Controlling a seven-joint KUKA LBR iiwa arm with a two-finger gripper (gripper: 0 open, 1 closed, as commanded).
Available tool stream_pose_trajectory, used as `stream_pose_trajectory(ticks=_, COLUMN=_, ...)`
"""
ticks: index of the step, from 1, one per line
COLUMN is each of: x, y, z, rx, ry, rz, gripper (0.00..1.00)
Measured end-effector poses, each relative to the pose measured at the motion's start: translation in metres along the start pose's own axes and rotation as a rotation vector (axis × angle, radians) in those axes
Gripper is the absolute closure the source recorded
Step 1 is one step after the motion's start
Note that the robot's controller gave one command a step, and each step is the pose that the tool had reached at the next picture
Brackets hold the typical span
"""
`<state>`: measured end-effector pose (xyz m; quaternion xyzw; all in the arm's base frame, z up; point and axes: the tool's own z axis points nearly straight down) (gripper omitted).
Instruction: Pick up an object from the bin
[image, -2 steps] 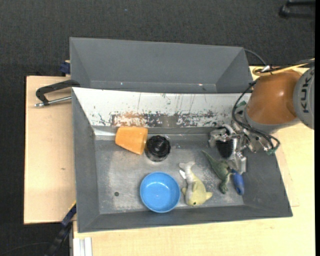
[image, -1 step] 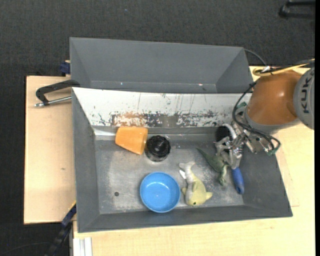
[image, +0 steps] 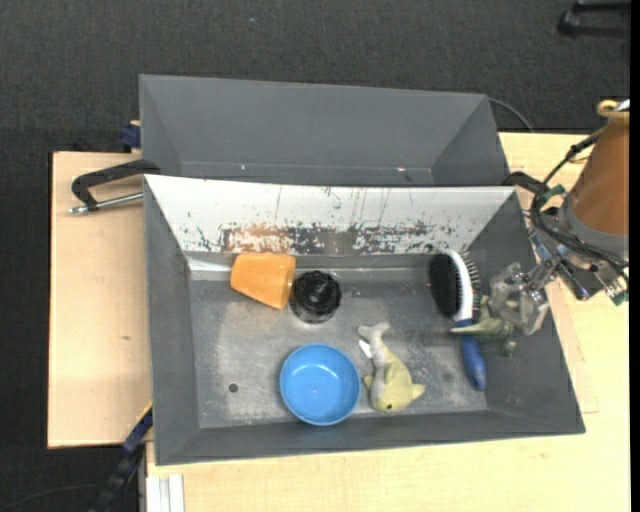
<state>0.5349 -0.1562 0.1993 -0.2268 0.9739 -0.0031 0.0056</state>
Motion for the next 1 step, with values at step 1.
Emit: stream_pose_trajectory(ticks=1, x=-0.0869, y=0.0275, z=-0.1401, rx=-0.001, ry=-0.005, rz=-0.299, gripper=1.0)
